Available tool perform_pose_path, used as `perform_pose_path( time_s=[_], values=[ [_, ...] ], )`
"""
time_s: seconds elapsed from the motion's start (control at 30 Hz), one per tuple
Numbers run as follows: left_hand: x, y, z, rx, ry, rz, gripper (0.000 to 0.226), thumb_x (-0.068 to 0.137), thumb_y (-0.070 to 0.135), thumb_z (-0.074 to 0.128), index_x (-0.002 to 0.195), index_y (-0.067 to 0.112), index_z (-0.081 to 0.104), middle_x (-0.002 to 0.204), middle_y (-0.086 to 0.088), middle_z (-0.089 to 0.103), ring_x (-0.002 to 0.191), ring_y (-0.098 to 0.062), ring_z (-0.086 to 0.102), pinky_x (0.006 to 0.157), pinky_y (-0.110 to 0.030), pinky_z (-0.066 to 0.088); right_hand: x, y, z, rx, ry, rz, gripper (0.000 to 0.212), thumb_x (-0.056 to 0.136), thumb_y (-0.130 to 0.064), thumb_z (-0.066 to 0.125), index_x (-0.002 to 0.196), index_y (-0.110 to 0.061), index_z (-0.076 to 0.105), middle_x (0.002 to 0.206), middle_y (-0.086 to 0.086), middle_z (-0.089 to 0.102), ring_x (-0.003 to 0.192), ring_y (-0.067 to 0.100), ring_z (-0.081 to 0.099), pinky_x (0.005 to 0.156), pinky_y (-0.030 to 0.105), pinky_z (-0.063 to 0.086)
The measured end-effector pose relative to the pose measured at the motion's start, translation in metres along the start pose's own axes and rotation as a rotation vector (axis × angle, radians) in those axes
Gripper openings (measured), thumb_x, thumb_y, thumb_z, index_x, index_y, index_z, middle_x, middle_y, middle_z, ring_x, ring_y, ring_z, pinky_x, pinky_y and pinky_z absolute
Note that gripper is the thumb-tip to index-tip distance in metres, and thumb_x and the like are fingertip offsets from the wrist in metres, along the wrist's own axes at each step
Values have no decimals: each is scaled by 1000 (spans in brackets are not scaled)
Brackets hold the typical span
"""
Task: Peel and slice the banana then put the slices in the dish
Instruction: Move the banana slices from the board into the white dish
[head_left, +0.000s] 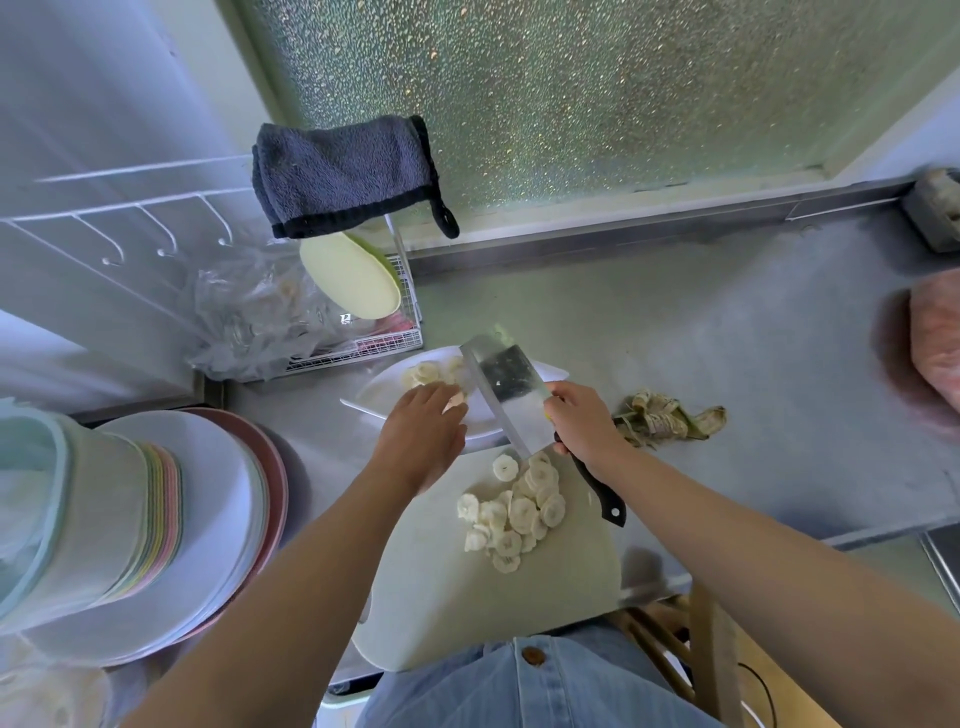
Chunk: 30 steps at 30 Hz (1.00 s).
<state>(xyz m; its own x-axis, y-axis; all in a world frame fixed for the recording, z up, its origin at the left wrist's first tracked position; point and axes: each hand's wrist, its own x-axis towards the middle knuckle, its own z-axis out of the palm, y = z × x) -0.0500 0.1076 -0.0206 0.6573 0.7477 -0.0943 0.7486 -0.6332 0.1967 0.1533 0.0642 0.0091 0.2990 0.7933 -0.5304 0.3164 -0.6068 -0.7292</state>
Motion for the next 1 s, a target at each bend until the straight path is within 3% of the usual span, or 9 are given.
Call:
perform_pose_path(
  time_s=[0.07,0.13,0.2,0.3,0.4,0.6,0.7,0.83,1.0],
  values=[
    [0,4,-2,-39,26,-47,30,92,23,56,119,14,66,129,-10,59,120,-32,53,102,-41,40,-2,2,-2,38,29,-7,20,84,-2,34,73,3,50,55,2,29,47,19,29,52,34,30],
    [-1,11,-5,-82,69,-69,25,88,19,61,112,14,68,116,-11,63,108,-33,57,93,-43,47,-4,6,-4,67,85,-25,27,84,-2,35,60,-15,38,56,0,29,50,18,27,57,37,29],
    [-3,19,-7,-120,92,-52,23,88,18,61,109,14,69,110,-11,63,102,-32,58,87,-42,49,-9,12,-4,80,155,-44,24,85,-5,36,64,-17,35,60,0,32,55,18,28,61,37,30],
    [-12,33,-2,-193,62,-17,24,91,19,55,111,15,67,110,-8,61,102,-28,56,86,-39,49,-23,23,-2,117,265,-44,15,89,-9,38,86,-10,52,75,11,51,65,28,44,62,38,37],
    [-25,46,7,-246,27,25,24,92,19,54,112,15,65,110,-7,60,101,-27,56,81,-37,48,-43,37,1,99,388,-49,18,91,-8,38,99,-2,53,95,20,58,84,35,54,69,39,46],
    [-48,62,29,-264,-10,36,29,89,25,58,116,15,62,116,-8,57,104,-29,54,76,-37,48,-82,74,10,50,479,-11,17,93,-8,36,99,-6,51,87,9,54,77,23,50,63,34,39],
    [-55,66,37,-237,-29,20,45,85,35,62,125,16,57,129,-10,52,115,-32,51,87,-39,46,-93,90,14,15,498,37,14,95,-9,34,95,-10,48,84,8,52,74,22,48,63,34,38],
    [-66,74,43,-231,-101,-82,74,80,55,61,143,24,37,150,-11,31,138,-31,30,111,-46,31,-101,109,19,-35,473,113,18,96,-10,30,103,-10,47,87,12,52,76,25,50,64,35,37],
    [-74,79,48,-235,-151,-158,83,82,59,58,149,25,23,157,-10,19,145,-29,17,116,-47,22,-104,125,18,-64,427,142,24,98,-11,28,114,-10,46,88,12,54,75,23,51,65,37,41]
  ],
)
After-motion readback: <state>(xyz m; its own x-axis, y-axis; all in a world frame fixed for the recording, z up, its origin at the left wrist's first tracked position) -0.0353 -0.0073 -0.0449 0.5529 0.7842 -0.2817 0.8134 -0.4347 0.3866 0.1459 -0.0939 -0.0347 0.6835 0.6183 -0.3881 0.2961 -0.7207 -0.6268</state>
